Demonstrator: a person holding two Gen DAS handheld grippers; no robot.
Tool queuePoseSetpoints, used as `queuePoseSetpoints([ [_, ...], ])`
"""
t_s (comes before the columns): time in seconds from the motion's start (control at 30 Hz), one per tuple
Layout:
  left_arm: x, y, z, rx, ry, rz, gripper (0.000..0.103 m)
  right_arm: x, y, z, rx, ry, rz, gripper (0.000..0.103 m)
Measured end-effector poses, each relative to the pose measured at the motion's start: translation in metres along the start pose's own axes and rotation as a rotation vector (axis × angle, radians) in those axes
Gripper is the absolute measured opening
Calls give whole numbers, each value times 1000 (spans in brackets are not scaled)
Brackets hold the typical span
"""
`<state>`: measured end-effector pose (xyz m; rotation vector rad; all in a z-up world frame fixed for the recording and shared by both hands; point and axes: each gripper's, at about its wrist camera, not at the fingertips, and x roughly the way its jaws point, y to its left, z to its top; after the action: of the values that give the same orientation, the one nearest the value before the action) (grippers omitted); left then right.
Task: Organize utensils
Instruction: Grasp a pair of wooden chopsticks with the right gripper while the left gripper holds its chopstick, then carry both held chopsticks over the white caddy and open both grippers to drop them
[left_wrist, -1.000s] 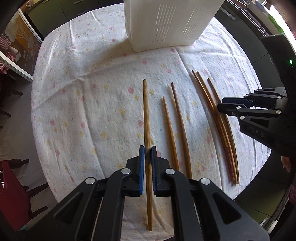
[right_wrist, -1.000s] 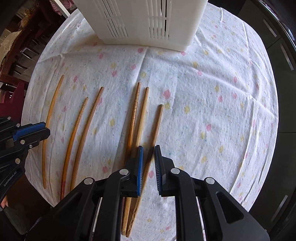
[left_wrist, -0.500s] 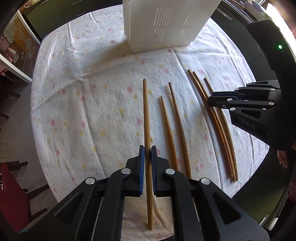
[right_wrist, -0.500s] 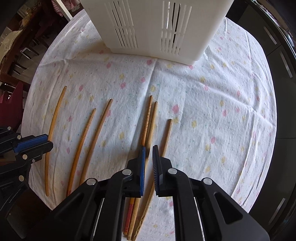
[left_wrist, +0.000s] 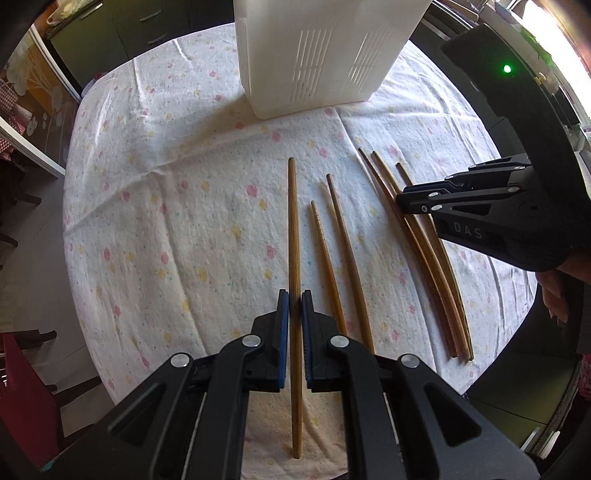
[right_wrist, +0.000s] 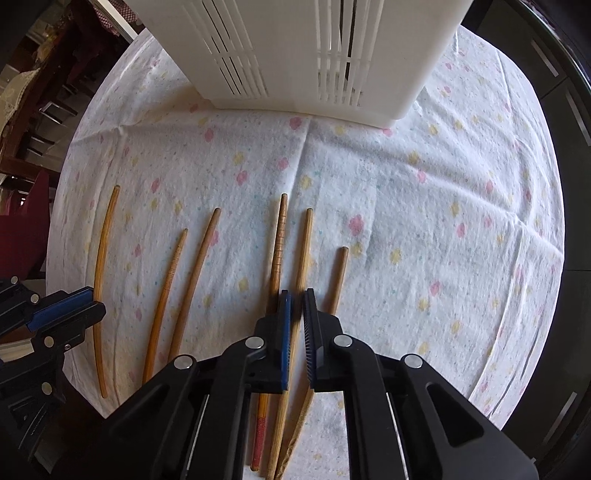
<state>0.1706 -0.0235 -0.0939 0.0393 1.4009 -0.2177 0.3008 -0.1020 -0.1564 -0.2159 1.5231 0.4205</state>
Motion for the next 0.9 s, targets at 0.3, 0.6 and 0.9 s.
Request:
queuePoseSetpoints([
  [0.3, -35, 6, -3, 2, -99, -41, 6, -61, -23, -41, 32, -222, 160, 6],
  [0.6, -76, -5, -15, 37, -192, -51, 6, -123, -17, -98, -29, -410, 232, 6],
  [0.9, -119, -18, -19, 69, -287, -46, 6, -157, 1, -122, -73, -517, 236, 6],
])
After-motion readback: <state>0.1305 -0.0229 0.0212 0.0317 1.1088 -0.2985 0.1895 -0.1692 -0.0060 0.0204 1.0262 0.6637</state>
